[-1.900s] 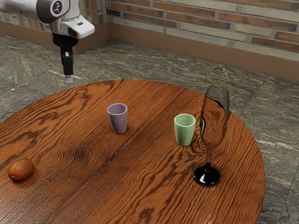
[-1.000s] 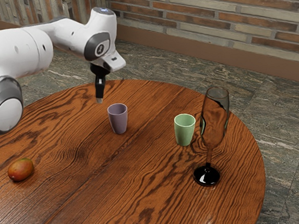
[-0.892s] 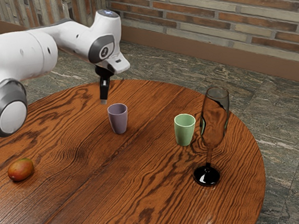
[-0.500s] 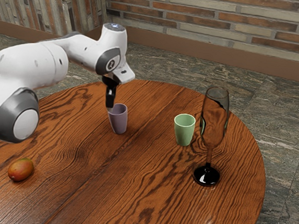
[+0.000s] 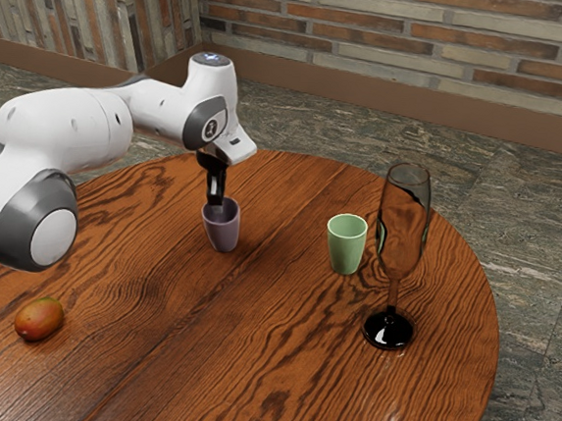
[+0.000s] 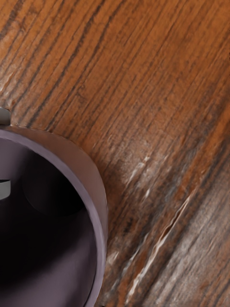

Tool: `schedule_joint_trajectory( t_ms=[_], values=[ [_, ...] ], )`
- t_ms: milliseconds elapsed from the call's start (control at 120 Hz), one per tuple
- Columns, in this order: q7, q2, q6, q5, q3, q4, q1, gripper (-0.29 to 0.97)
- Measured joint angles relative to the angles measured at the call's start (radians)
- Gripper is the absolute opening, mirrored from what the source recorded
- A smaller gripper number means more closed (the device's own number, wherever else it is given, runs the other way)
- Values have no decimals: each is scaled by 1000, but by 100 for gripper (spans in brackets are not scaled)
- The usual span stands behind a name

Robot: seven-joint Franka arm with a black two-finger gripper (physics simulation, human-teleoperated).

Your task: Place the left cup onto the right cup

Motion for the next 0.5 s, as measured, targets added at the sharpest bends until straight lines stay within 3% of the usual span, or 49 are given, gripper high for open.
schedule_joint_trajectory(
  t_ms=[200, 500],
  values=[
    [0, -8, -11, -37, 1, -4, 4, -6],
    [-9, -70, -69, -34, 11, 7, 1, -10]
  ],
)
